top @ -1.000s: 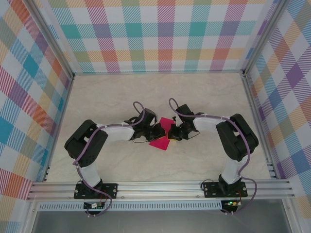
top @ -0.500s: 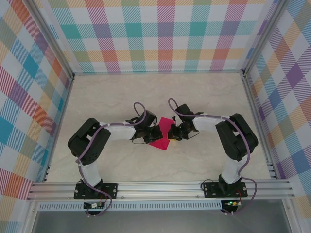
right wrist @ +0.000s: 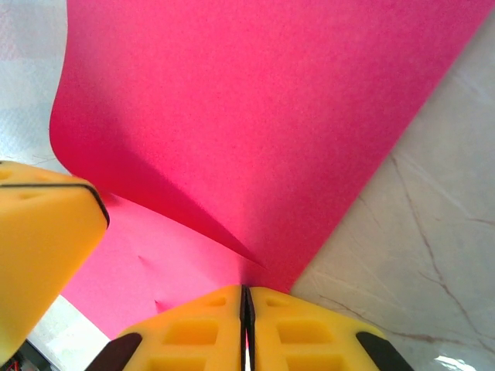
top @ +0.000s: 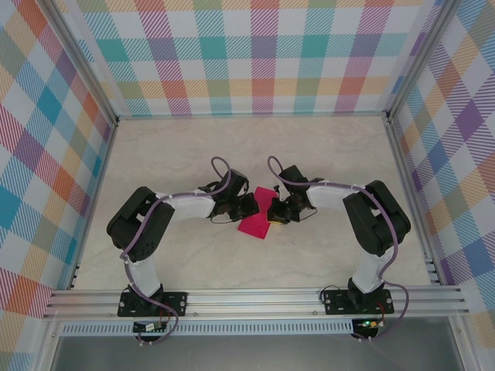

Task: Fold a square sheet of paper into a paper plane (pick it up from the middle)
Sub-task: Fold the triangle a second time at the center of the table.

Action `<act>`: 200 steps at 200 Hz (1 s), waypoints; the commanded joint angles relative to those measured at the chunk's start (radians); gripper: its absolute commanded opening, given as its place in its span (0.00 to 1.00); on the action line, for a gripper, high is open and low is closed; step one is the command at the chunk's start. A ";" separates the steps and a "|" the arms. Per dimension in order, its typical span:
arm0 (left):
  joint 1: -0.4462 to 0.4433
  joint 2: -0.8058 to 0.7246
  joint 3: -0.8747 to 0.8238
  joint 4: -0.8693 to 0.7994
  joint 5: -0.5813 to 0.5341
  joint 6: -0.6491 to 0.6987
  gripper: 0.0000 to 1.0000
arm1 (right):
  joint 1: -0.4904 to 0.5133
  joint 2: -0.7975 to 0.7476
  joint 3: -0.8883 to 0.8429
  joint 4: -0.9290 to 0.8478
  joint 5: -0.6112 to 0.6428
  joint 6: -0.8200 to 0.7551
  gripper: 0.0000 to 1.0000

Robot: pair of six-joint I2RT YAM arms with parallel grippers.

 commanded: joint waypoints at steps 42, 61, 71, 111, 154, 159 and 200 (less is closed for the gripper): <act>0.042 0.052 -0.013 -0.037 -0.035 0.027 0.07 | 0.001 0.051 -0.025 -0.076 0.116 -0.026 0.11; 0.060 0.043 -0.014 -0.041 -0.032 0.034 0.07 | 0.002 0.052 -0.030 -0.073 0.119 -0.024 0.11; 0.068 0.034 -0.011 -0.040 -0.025 0.037 0.07 | 0.001 0.054 -0.031 -0.073 0.121 -0.024 0.11; 0.094 0.010 0.028 -0.088 -0.059 0.080 0.08 | 0.001 0.062 -0.032 -0.073 0.123 -0.026 0.10; 0.097 -0.060 0.015 -0.032 0.026 0.063 0.08 | 0.001 0.060 -0.030 -0.071 0.118 -0.027 0.10; 0.094 -0.073 0.007 -0.019 0.040 0.053 0.09 | 0.002 0.060 -0.030 -0.072 0.118 -0.027 0.10; 0.050 -0.090 -0.025 0.010 0.078 0.027 0.09 | 0.001 0.063 -0.031 -0.071 0.118 -0.025 0.10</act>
